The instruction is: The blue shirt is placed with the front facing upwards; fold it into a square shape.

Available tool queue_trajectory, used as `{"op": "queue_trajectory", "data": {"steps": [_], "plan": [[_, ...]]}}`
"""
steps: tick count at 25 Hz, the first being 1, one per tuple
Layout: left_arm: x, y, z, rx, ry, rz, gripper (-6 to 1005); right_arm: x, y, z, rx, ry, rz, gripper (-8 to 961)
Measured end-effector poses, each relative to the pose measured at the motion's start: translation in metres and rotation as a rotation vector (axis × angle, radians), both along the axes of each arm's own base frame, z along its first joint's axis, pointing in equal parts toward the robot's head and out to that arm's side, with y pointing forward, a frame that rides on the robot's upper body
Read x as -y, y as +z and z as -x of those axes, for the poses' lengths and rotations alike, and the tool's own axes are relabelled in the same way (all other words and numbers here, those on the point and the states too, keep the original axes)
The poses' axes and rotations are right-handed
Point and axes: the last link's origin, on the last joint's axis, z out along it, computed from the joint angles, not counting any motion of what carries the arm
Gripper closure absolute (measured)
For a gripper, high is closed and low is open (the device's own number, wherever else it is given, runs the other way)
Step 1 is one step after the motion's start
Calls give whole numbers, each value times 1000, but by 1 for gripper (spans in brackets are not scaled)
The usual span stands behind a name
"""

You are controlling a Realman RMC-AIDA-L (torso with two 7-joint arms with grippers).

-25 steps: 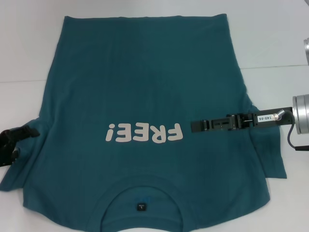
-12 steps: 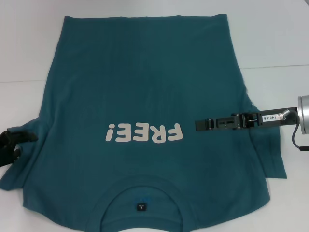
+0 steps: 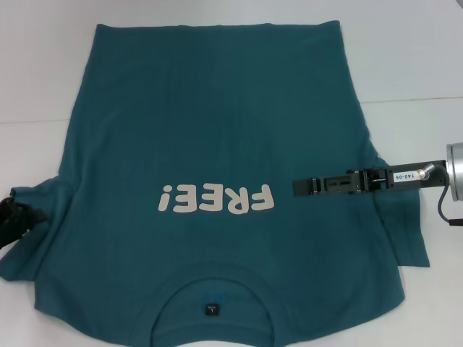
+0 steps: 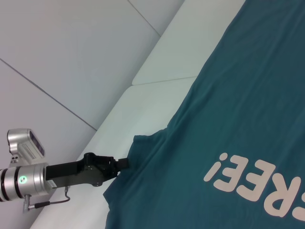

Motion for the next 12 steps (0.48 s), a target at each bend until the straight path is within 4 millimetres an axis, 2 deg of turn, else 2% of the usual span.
{"op": "queue_trajectory", "data": {"steps": [6, 12], "plan": [[1, 0, 1, -17, -2, 7, 980, 0, 0, 0, -1, 1, 2, 11], [1, 2, 2, -15, -3, 4, 980, 0, 0, 0, -1, 1, 2, 11]]}}
